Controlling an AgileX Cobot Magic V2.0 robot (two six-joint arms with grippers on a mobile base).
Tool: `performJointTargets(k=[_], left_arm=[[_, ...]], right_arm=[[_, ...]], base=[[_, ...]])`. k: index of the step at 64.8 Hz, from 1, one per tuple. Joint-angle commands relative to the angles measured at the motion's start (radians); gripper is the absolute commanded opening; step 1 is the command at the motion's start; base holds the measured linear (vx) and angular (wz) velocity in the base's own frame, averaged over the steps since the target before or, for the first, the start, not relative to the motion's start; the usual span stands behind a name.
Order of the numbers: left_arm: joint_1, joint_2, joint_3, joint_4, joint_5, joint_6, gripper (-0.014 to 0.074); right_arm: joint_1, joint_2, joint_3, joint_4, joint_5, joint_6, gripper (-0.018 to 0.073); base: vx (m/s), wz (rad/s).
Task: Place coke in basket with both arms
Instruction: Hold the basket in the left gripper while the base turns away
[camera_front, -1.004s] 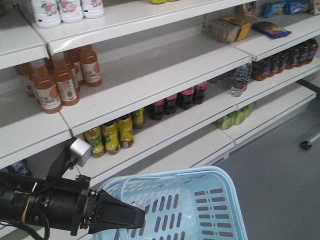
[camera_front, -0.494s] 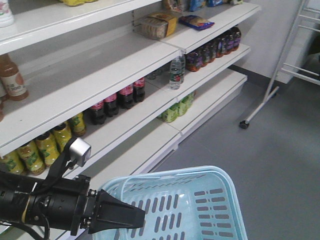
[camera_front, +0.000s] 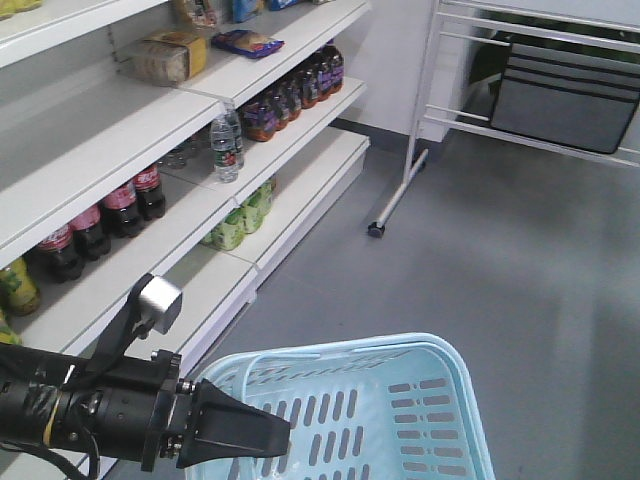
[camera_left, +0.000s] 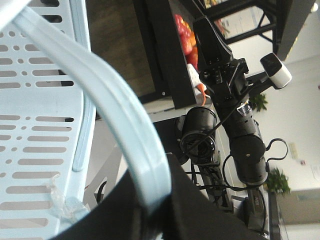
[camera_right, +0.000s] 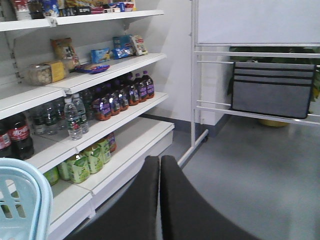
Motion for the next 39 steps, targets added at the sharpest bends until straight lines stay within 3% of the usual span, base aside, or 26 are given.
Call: performJointTargets(k=[1, 39], left_arm=[[-0.006, -0.032, -0.023, -0.078, -0.219, -0.001, -0.0008], [-0.006, -0.032, -0.023, -0.078, -0.219, -0.001, -0.0008]], right_arm=[[0.001, -0.018, 0.015, -0.011, -0.077, -0.002, -0.0004], [0.001, -0.018, 0.015, -0.011, -0.076, -0.002, -0.0004]], base=[[0.00, -0.44], [0.01, -0.36]])
